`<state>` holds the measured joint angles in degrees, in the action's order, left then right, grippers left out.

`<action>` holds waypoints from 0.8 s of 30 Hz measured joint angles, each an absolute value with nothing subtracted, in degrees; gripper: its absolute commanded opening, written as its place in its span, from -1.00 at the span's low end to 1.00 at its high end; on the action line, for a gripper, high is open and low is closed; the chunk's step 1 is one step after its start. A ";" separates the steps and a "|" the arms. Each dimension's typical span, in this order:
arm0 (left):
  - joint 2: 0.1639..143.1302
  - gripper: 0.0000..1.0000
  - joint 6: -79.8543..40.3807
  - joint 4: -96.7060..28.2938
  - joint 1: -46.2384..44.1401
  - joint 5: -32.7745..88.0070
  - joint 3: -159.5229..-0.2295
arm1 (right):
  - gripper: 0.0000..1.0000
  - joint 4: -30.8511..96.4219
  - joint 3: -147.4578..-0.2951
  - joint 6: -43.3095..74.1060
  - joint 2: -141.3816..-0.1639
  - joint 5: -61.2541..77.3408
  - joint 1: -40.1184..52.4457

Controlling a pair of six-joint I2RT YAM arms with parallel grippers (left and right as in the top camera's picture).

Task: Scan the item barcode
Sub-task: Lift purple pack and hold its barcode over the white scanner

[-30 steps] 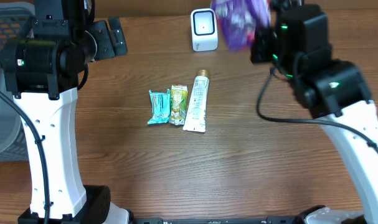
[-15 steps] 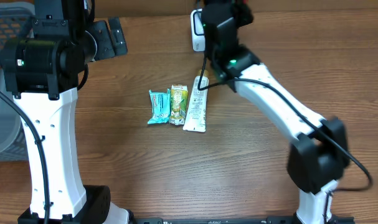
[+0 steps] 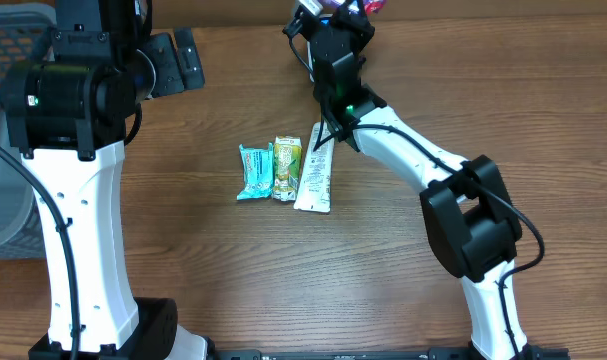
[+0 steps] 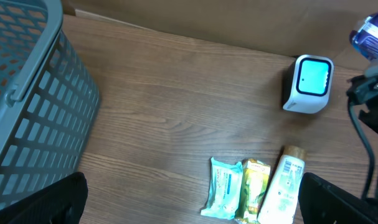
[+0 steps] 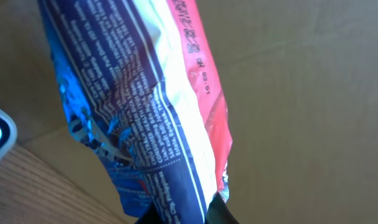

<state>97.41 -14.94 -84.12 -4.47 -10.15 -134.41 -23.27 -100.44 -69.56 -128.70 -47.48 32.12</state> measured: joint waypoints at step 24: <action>97.41 0.99 -14.94 -84.09 -4.47 -10.17 -134.41 | -0.93 -31.38 -100.44 -78.26 -135.72 -44.38 30.41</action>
